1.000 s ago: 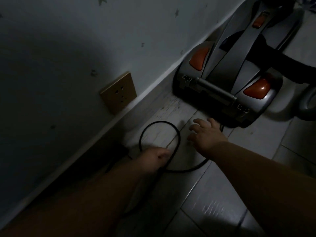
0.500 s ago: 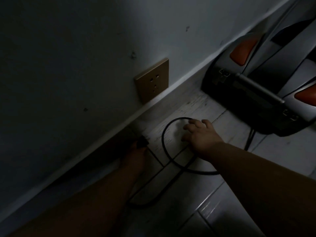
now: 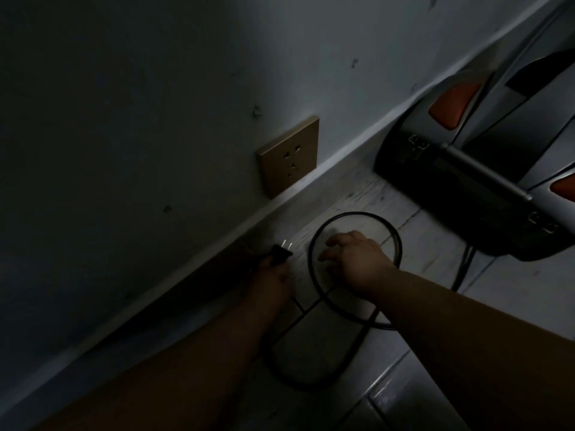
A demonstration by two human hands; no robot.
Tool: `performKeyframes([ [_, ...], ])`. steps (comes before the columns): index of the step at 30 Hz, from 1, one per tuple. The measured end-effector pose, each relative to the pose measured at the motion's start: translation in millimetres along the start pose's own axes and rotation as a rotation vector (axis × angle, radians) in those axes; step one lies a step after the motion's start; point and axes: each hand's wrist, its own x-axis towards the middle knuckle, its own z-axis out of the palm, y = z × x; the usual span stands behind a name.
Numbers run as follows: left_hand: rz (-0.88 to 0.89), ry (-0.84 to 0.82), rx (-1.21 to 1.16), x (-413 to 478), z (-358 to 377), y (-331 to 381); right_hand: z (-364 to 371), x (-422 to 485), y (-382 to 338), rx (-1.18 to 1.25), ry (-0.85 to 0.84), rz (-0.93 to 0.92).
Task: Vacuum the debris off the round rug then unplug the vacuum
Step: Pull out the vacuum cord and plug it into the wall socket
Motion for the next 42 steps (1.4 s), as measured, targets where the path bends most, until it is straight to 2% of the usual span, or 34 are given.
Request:
performKeyframes([
  [3,0.001,-0.015,-0.320,-7,-8,30,-3,0,-16,0.362,0.037,0.044],
  [6,-0.118,-0.026,-0.542,-14,-21,53,-11,-2,-28,0.446,0.070,0.048],
  [11,-0.248,0.117,-0.795,-21,-45,75,-31,-11,-35,0.646,0.152,0.146],
  [14,-0.242,0.057,-0.974,-31,-57,89,-48,-16,-44,0.769,0.274,0.143],
  [18,-0.207,0.016,-1.062,-45,-74,110,-78,-23,-57,0.850,0.260,0.081],
  [22,-0.200,-0.004,-1.177,-50,-86,129,-99,-28,-59,0.835,0.309,0.078],
  [26,-0.226,-0.012,-1.294,-44,-88,138,-107,-30,-58,0.694,0.399,0.124],
  [32,-0.318,-0.051,-1.550,-39,-87,139,-110,-30,-69,0.526,0.498,0.073],
  [42,-0.261,-0.083,-1.568,-34,-91,143,-120,-33,-69,0.472,0.547,0.110],
])
